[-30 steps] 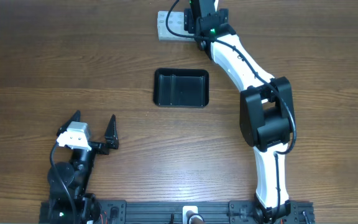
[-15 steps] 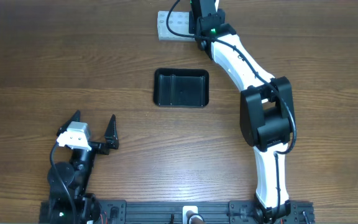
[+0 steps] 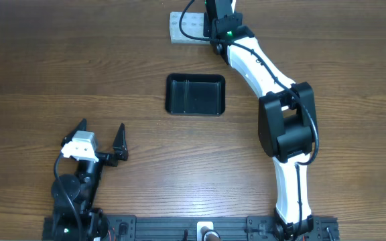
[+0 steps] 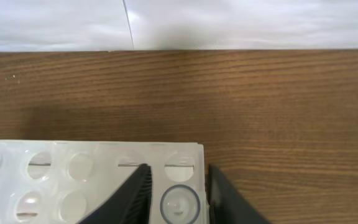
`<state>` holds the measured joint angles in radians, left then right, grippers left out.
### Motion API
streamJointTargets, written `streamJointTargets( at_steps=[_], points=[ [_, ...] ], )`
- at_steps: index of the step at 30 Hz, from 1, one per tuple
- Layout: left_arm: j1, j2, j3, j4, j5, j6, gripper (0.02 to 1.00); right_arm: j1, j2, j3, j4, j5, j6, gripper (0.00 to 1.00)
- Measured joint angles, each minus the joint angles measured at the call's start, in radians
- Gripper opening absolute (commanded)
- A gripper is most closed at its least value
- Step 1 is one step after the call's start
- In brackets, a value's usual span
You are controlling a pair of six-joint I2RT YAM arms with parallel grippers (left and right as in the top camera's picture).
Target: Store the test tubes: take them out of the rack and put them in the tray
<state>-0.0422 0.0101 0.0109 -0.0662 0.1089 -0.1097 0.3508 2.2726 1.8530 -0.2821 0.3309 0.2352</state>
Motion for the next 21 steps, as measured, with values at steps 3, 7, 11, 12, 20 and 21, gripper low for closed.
streamJointTargets(
  at_steps=[3, 7, 11, 12, 20, 21],
  points=[
    [0.0, 0.0, 0.0, 0.0, 0.0, 0.0, 1.0, 0.0, 0.003, 0.0, 0.0, 0.0, 0.001, 0.194],
    [0.0, 0.0, 0.0, 0.0, 0.0, 0.0, 0.998, 0.0, 0.005, 0.0, 0.0, 0.0, 0.0, 0.156],
    [0.0, 0.0, 0.0, 0.0, 0.0, 0.0, 1.0, 0.0, 0.005, 0.0, 0.0, 0.0, 0.0, 0.13],
    [0.0, 0.0, 0.0, 0.0, 0.0, 0.0, 1.0, 0.0, 0.005, 0.0, 0.0, 0.0, 0.001, 0.128],
    [0.0, 0.0, 0.0, 0.0, 0.0, 0.0, 0.998, 0.0, 0.004, 0.0, 0.0, 0.0, 0.0, 0.121],
    [0.0, 0.0, 0.0, 0.0, 0.0, 0.0, 1.0, 0.0, 0.002, 0.0, -0.001, 0.0, 0.0, 0.119]
  ],
)
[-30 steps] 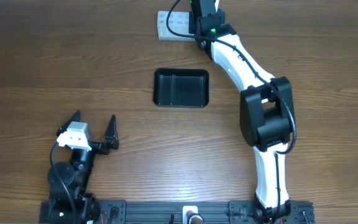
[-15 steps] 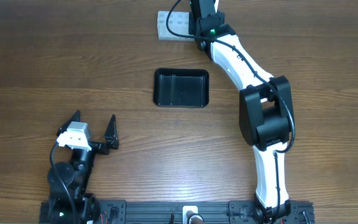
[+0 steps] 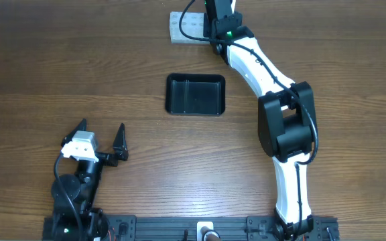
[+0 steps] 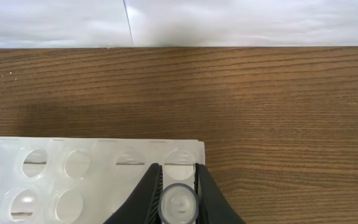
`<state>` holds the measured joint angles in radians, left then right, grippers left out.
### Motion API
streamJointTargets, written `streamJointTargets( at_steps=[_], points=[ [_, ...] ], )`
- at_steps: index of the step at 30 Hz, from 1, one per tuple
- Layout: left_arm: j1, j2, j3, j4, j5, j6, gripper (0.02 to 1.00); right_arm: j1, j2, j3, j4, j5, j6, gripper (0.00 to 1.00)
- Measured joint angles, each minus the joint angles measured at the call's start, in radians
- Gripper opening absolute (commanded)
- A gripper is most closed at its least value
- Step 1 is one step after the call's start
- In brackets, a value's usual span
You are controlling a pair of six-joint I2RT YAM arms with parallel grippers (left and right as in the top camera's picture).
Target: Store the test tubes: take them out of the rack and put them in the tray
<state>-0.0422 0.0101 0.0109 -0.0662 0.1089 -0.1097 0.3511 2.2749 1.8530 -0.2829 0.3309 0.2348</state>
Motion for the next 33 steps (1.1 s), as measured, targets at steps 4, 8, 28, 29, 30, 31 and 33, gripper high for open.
streamJointTargets(
  at_steps=[4, 8, 28, 29, 30, 31, 33],
  points=[
    [0.0, 0.0, 0.0, 0.0, 0.0, 0.0, 1.0, 0.0, -0.043, -0.002, -0.001, 0.0, 0.0, 0.121],
    [0.0, 0.0, 0.0, 0.0, 0.0, 0.0, 0.998, 0.004, -0.168, -0.003, 0.004, 0.001, -0.004, 0.126],
    [0.0, 0.0, 0.0, 0.0, 0.0, 0.0, 1.0, 0.194, -0.435, -0.04, -0.658, 0.008, 0.26, 0.117],
    [0.0, 0.0, 0.0, 0.0, 0.0, 0.0, 0.998, 0.194, -0.417, -0.053, -0.659, -0.002, 0.27, 0.119],
    [0.0, 0.0, 0.0, 0.0, 0.0, 0.0, 1.0, 0.194, -0.397, -0.064, -0.66, -0.011, 0.284, 0.121],
    [0.0, 0.0, 0.0, 0.0, 0.0, 0.0, 0.998, 0.194, -0.376, -0.075, -0.66, -0.019, 0.297, 0.123],
    [0.0, 0.0, 0.0, 0.0, 0.0, 0.0, 1.0, 0.194, -0.329, -0.087, -0.658, -0.033, 0.326, 0.126]
  ],
)
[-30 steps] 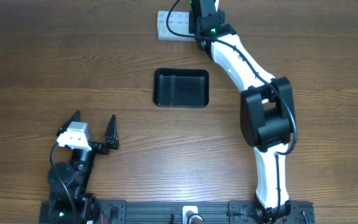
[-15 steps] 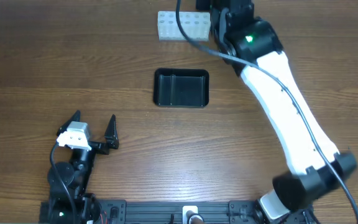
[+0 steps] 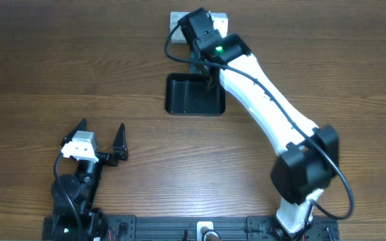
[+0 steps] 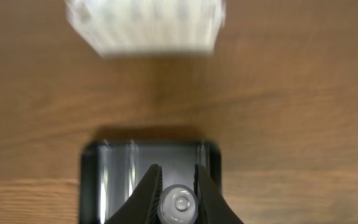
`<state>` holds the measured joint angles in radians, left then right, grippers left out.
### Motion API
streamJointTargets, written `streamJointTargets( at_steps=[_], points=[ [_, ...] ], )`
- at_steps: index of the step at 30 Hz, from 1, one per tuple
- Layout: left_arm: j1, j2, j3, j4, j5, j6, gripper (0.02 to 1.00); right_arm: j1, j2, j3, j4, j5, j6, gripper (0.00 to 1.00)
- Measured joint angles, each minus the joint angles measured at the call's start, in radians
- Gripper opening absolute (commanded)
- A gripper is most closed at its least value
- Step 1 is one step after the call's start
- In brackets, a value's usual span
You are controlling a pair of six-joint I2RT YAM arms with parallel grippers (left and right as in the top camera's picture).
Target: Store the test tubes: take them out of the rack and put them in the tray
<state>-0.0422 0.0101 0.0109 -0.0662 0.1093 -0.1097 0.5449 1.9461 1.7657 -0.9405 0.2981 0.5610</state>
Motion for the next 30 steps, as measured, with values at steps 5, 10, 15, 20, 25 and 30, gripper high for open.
streamJointTargets(
  at_steps=[5, 10, 15, 20, 25, 30],
  points=[
    [0.0, 0.0, 0.0, 0.0, 0.0, 0.0, 0.998, 0.0, 0.073, -0.003, 0.006, -0.017, 0.062, 0.132],
    [0.0, 0.0, 0.0, 0.0, 0.0, 0.0, 1.0, 0.0, 0.119, -0.003, 0.012, -0.035, 0.105, 0.139],
    [0.0, 0.0, 0.0, 0.0, 0.0, 0.0, 1.0, 0.0, 0.169, -0.003, 0.022, -0.055, 0.122, 0.148],
    [0.0, 0.0, 0.0, 0.0, 0.0, 0.0, 0.998, 0.002, 0.193, -0.003, 0.027, -0.073, 0.128, 0.178],
    [0.0, 0.0, 0.0, 0.0, 0.0, 0.0, 0.998, 0.008, 0.201, -0.003, 0.029, -0.079, 0.136, 0.286],
    [0.0, 0.0, 0.0, 0.0, 0.0, 0.0, 0.998, 0.014, 0.214, -0.003, 0.03, -0.082, 0.144, 0.404]
  ],
)
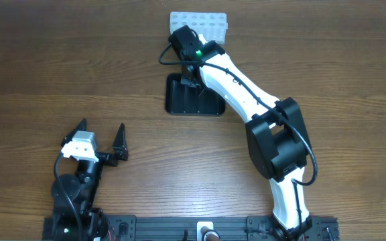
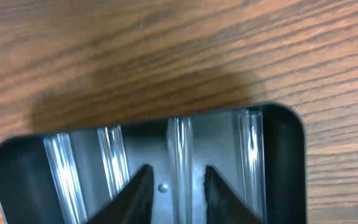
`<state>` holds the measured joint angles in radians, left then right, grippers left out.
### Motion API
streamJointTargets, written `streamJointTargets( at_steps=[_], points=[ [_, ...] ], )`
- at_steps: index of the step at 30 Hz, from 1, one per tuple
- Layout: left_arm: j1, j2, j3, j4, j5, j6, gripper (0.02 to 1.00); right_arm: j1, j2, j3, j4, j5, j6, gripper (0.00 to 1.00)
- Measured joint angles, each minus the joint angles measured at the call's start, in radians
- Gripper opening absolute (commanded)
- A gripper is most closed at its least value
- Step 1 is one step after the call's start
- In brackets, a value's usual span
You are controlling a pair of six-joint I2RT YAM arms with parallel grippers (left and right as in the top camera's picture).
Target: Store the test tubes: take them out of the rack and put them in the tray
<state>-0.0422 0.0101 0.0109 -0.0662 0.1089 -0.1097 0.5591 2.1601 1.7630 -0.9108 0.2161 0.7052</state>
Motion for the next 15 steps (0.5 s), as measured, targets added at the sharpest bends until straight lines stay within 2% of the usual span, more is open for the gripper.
streamJointTargets(
  at_steps=[2, 4, 5, 6, 11, 15],
  points=[
    [0.0, 0.0, 0.0, 0.0, 0.0, 0.0, 0.998, 0.0, 0.002, 0.0, 0.004, -0.001, -0.001, 0.459],
    [0.0, 0.0, 0.0, 0.0, 0.0, 0.0, 1.0, 0.0, 0.002, 0.0, 0.011, 0.0, -0.002, 0.59],
    [0.0, 0.0, 0.0, 0.0, 0.0, 0.0, 1.0, 0.0, 0.001, 0.0, 0.016, 0.006, -0.008, 0.695],
    [0.0, 0.0, 0.0, 0.0, 0.0, 0.0, 0.998, 0.0, 0.001, 0.0, 0.019, 0.013, -0.013, 0.73],
    [0.0, 0.0, 0.0, 0.0, 0.0, 0.0, 1.0, -0.007, -0.063, -0.016, 0.075, 0.104, -0.098, 0.838],
    [0.0, 0.0, 0.0, 0.0, 0.0, 0.0, 0.998, -0.058, -0.215, -0.071, 0.24, 0.158, -0.233, 0.908]
  ],
)
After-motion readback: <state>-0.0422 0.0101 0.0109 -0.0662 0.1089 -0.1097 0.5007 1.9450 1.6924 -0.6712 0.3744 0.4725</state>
